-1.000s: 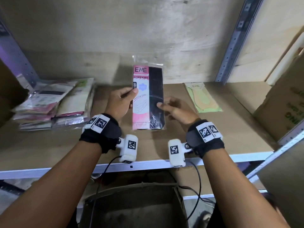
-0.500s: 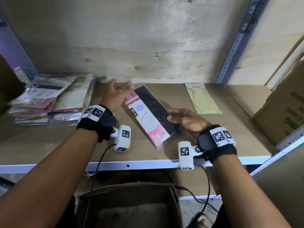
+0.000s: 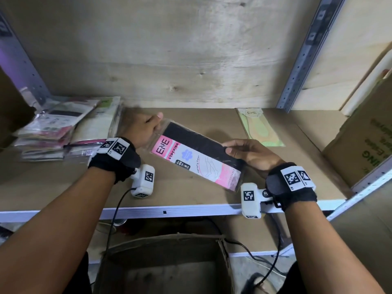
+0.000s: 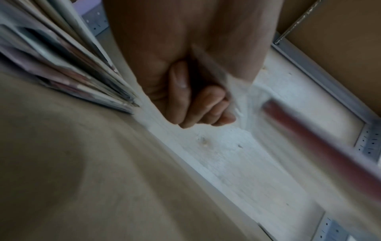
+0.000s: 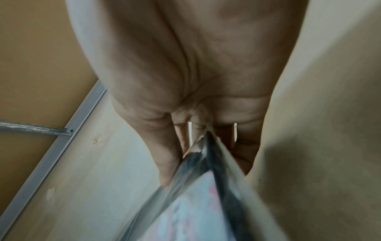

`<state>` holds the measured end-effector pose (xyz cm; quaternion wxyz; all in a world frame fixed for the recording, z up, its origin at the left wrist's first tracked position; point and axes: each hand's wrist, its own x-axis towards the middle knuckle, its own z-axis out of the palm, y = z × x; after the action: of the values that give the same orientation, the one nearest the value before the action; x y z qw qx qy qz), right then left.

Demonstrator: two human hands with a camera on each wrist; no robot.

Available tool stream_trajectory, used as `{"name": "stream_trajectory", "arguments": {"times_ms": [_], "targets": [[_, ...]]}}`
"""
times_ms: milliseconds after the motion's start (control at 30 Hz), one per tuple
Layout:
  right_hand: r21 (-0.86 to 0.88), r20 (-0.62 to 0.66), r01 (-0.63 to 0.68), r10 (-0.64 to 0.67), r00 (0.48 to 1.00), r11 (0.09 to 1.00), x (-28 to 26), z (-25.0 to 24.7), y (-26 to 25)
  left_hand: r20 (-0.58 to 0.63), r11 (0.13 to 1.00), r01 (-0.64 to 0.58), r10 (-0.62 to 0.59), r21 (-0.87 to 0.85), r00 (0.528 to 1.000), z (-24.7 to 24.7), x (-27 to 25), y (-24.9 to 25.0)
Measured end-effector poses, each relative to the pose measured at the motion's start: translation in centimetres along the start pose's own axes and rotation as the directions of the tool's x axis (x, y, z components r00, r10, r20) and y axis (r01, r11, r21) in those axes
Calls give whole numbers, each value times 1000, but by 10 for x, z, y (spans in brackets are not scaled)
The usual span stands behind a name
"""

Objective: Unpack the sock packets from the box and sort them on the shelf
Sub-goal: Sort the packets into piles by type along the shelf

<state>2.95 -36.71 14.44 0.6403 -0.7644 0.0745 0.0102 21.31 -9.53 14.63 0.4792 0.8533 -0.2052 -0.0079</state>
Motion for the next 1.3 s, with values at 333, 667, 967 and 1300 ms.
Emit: {"name": "stream_trajectory", "arguments": {"times_ms": [333, 667, 967, 1300], "targets": [[34, -5, 29, -29, 1000, 999, -2, 1, -2, 300, 835, 346, -230, -427, 926, -5, -12, 20], [65, -52, 16, -13, 999, 998, -6, -1, 2, 256, 783, 322, -214, -533, 943, -4, -19, 17], [313, -226, 12, 62, 972, 950, -1, 1, 2, 245, 754, 397, -313, -524, 917, 10, -34, 32], [322, -325, 8, 102, 940, 947, 19, 27, 3, 511, 841, 397, -174, -367, 842, 55, -67, 58]]}}
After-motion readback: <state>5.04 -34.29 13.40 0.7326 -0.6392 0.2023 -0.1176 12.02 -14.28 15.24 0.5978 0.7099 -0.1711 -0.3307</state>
